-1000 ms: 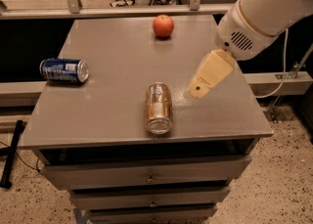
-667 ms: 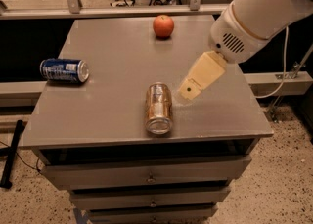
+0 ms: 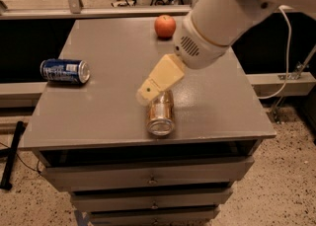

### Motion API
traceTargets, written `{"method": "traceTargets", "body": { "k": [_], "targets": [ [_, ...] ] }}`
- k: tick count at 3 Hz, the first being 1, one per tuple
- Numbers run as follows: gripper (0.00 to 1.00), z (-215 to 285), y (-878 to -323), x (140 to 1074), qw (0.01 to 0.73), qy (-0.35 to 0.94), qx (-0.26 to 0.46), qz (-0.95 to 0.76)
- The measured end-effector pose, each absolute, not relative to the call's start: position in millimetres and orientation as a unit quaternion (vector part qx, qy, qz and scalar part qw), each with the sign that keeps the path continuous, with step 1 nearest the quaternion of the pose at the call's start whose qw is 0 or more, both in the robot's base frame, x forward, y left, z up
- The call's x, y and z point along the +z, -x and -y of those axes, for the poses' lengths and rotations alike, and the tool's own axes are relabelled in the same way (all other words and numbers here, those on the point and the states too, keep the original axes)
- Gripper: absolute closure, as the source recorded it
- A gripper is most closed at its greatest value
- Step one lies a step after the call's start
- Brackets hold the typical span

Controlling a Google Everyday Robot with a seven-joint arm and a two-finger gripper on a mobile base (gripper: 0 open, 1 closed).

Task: Move orange can near pepsi can

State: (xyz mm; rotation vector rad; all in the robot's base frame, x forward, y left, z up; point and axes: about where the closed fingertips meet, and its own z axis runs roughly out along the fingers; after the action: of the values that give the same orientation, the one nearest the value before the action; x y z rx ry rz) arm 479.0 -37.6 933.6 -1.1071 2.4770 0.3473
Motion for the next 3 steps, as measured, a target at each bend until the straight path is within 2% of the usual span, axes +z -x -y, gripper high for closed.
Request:
{"method": "traceTargets", "body": {
  "k": [1,3],
  "targets": [
    [0.0,10.9,-481.4,912.3,0.184,0.36,0.123,-0.907],
    [0.0,6.2,-498.4,859.4,0.151,0.279,0.091,-0.944]
  ]
}}
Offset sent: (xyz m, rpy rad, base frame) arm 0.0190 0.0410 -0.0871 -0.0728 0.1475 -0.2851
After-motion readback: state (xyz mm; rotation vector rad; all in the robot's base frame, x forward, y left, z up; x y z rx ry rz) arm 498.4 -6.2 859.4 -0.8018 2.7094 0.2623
